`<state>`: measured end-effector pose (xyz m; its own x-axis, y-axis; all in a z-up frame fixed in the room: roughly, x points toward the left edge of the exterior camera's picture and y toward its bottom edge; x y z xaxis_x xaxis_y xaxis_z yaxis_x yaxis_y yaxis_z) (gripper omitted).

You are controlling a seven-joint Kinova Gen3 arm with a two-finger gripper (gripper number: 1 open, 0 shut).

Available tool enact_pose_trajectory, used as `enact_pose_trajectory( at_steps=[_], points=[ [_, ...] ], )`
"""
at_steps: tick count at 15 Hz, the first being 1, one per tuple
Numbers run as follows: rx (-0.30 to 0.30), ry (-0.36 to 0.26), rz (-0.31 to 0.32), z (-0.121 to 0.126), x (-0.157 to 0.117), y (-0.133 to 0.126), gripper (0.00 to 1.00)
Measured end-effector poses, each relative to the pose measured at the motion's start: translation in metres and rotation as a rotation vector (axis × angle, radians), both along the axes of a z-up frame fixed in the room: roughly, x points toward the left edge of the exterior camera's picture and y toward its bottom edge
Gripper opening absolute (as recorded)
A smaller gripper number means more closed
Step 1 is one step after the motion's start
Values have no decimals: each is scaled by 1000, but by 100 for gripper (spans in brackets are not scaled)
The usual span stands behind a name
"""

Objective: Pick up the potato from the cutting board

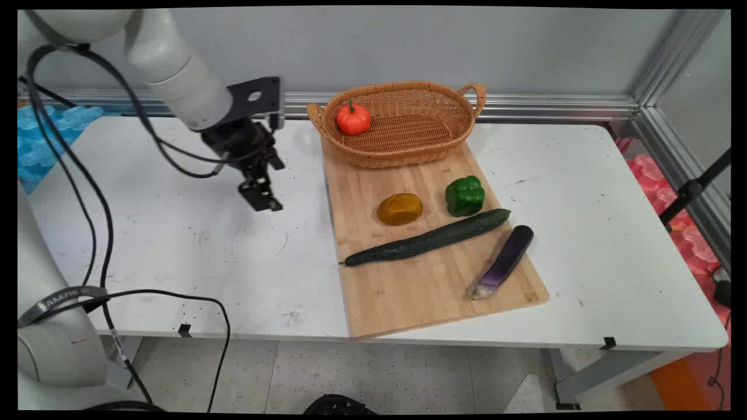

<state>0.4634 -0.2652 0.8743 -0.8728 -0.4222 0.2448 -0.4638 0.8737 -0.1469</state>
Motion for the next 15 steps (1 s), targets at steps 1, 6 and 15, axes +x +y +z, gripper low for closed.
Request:
enact_pose_trajectory(
  at_steps=[1, 6, 15],
  points=[
    [-6, 10, -5, 1, -8, -5, 100],
    [-34, 73, -17, 5, -51, -26, 100],
    [-82, 202, 3, -4, -124, -65, 100]
  ],
)
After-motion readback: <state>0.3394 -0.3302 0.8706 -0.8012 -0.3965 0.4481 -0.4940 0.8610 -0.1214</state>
